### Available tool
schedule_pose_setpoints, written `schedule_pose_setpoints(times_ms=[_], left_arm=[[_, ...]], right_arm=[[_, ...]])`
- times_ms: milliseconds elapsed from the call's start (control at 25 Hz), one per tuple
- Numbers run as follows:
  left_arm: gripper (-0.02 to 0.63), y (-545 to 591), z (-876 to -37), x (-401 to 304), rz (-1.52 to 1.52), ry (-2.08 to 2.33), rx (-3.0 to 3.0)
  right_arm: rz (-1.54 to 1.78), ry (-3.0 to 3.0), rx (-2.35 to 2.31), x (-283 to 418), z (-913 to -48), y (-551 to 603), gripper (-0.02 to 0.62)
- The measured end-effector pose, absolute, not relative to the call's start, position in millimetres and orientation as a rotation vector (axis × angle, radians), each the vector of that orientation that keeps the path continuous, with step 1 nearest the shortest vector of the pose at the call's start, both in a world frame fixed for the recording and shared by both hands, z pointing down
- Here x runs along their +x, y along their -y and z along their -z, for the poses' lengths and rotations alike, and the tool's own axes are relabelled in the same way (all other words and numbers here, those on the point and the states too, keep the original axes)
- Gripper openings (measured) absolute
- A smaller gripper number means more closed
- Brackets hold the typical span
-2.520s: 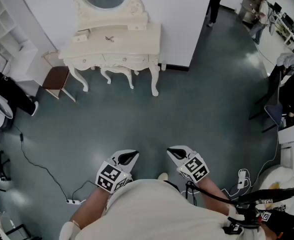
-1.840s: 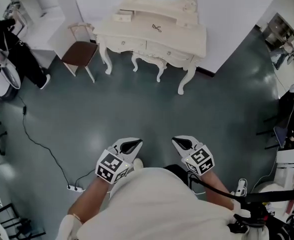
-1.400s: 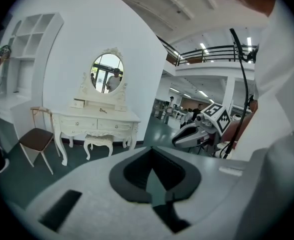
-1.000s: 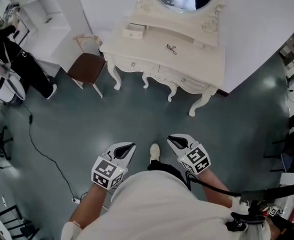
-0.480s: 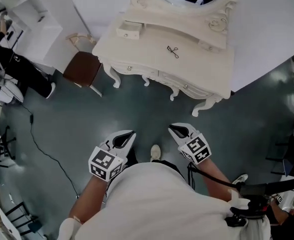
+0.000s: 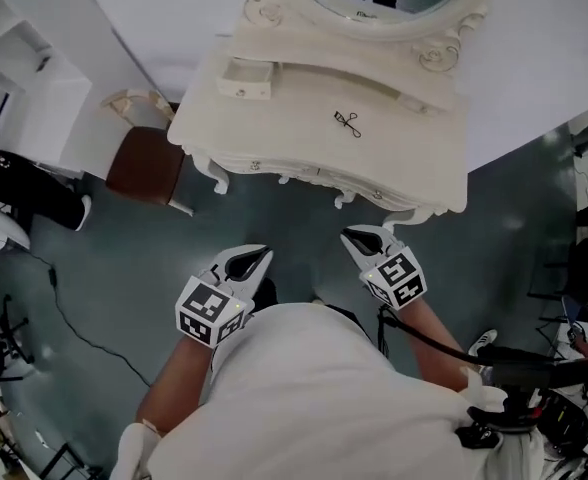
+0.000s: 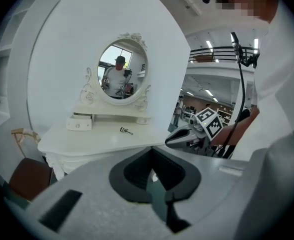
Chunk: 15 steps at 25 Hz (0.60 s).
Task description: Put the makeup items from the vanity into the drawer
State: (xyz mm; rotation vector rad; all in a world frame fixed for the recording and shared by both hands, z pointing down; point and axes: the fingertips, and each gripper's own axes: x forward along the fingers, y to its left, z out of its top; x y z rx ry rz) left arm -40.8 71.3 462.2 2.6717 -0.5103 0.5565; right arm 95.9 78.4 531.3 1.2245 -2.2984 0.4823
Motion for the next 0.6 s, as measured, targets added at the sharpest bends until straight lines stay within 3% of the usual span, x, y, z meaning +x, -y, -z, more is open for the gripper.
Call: schedule_pose_setpoints(times_ms=[280, 600], left_arm=[[0.003, 38.2, -458.4, -73.2, -0.577, 0.312, 2.731], [0.003, 99.6, -472.3, -95.7, -0.570, 0.243, 2.718]], right_arm=[[-0.489, 2.175, 1.367, 85.5, -531.7, 33.8, 0.020], [-0.540, 1.975, 1.524, 135.2, -575.3, 111.6, 0.028]])
